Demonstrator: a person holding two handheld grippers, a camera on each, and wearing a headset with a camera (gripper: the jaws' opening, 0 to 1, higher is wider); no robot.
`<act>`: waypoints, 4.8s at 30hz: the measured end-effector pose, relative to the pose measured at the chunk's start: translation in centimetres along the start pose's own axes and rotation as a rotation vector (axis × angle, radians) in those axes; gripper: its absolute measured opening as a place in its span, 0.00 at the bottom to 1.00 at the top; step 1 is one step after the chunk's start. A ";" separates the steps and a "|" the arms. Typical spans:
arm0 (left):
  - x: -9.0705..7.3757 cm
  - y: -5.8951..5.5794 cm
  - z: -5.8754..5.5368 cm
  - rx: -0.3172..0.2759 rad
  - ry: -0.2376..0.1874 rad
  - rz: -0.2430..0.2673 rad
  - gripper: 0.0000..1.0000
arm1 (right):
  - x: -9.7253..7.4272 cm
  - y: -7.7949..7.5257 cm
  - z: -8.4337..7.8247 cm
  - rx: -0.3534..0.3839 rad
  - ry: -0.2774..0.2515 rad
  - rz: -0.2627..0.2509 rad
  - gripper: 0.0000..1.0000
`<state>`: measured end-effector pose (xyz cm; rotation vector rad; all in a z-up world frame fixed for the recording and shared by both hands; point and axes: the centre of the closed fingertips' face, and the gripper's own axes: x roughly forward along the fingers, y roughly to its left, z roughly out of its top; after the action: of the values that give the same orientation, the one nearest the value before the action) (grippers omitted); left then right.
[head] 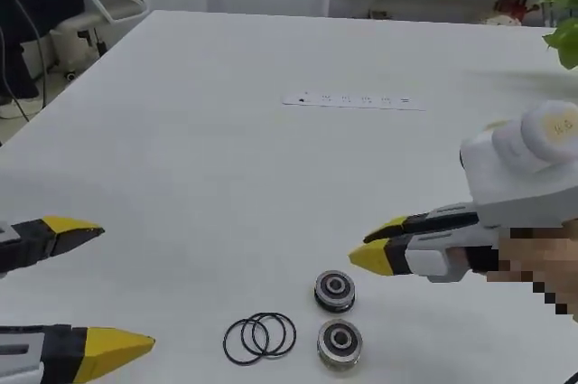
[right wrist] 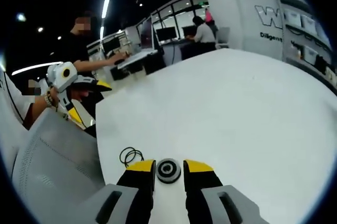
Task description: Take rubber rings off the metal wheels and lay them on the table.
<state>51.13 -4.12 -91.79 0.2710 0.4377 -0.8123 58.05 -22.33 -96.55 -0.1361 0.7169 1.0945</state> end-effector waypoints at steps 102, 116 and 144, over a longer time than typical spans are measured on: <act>19.4 -6.9 0.8 0.140 0.089 -0.323 0.14 | 3.5 -1.1 -5.1 -0.056 0.139 -0.054 0.00; 19.3 -6.9 0.8 0.142 0.081 -0.325 0.14 | 2.8 -1.1 -3.9 0.233 0.032 0.002 0.00; 19.3 -6.9 0.7 0.170 0.081 -0.317 0.13 | 2.8 0.1 -3.1 0.294 0.024 0.035 0.00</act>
<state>57.84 -21.28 -100.81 0.3997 0.4950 -1.1548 57.31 -21.50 -100.58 0.1142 0.8964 1.0096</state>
